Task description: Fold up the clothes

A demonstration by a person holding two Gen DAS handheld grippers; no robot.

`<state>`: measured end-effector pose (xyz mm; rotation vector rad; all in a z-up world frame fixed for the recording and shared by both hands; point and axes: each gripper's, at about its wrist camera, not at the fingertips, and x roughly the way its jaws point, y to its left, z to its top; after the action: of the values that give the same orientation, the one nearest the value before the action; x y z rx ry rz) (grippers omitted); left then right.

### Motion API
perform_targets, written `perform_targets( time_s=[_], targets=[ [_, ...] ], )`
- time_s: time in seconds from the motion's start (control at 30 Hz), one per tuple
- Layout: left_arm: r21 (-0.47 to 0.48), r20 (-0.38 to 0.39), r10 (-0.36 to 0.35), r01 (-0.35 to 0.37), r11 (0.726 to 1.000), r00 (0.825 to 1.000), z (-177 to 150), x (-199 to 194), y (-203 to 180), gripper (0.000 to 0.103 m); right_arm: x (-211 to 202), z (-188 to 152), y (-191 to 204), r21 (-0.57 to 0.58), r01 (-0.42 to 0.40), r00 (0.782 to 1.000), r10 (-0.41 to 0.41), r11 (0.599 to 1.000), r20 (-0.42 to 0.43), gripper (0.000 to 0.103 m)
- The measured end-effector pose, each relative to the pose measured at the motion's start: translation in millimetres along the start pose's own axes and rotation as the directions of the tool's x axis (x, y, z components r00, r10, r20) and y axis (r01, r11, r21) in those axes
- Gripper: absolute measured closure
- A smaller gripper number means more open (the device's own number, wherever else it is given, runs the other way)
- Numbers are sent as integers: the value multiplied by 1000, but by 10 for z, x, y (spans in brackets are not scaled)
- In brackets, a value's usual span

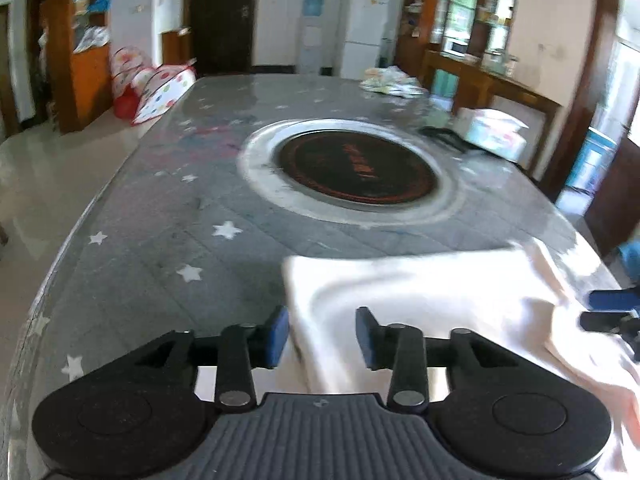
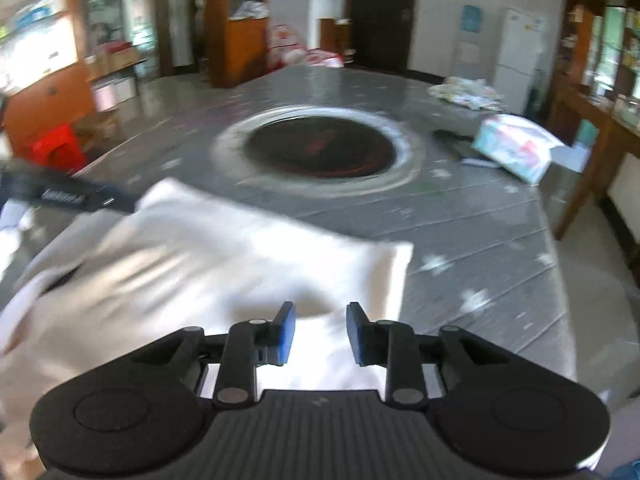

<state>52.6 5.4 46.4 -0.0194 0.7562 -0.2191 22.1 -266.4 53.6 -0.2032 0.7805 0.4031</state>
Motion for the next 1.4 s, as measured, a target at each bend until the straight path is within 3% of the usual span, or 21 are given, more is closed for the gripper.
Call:
perform_targets(
  time_s=[0.1, 0.23, 0.27, 0.3, 0.33, 0.5, 0.63, 0.8, 1.0, 1.23, 1.3, 1.4],
  targets=[
    [34, -9, -53, 54, 998, 999, -165, -208, -167, 53, -7, -128, 185, -35, -25, 1000, 25, 999, -9, 74],
    [63, -34, -110, 112, 992, 993, -446, -439, -360, 50, 101, -245, 242, -21, 17, 1000, -18, 1000, -19, 75],
    [69, -41, -119, 122, 990, 992, -513, -480, -399, 50, 104, -269, 245, -19, 28, 1000, -28, 999, -14, 78],
    [76, -47, -128, 131, 988, 991, -580, -521, -437, 50, 91, -294, 252, -24, 41, 999, -42, 999, -2, 94],
    [86, -51, -130, 134, 987, 990, -637, -550, -468, 49, 63, -313, 251, -26, 60, 998, -60, 998, 12, 98],
    [107, -61, -112, 118, 987, 992, -813, -612, -531, 49, -247, -371, 90, 11, 167, 982, -167, 986, 87, 101],
    [116, -60, -92, 99, 988, 994, -884, -632, -533, 49, -601, -460, -163, 71, 269, 952, -277, 960, 131, 101],
    [128, -58, -67, 74, 989, 996, -974, -657, -536, 49, -966, -682, -527, 171, 386, 904, -409, 906, 124, 101],
    [139, -55, -55, 62, 988, 997, -1031, -692, -520, 49, -1180, -1094, -843, 275, 493, 852, -523, 825, 41, 101],
    [148, -48, -51, 57, 987, 998, -1075, -742, -491, 49, -1154, -1531, -1049, 339, 568, 816, -568, 750, -110, 98],
    [147, -49, -48, 54, 988, 998, -1085, -761, -484, 48, -1212, -1588, -1055, 380, 558, 820, -560, 738, -115, 96],
    [151, -47, -47, 54, 987, 998, -1095, -790, -496, 48, -1253, -1537, -952, 386, 511, 846, -529, 768, -68, 93]
  ],
)
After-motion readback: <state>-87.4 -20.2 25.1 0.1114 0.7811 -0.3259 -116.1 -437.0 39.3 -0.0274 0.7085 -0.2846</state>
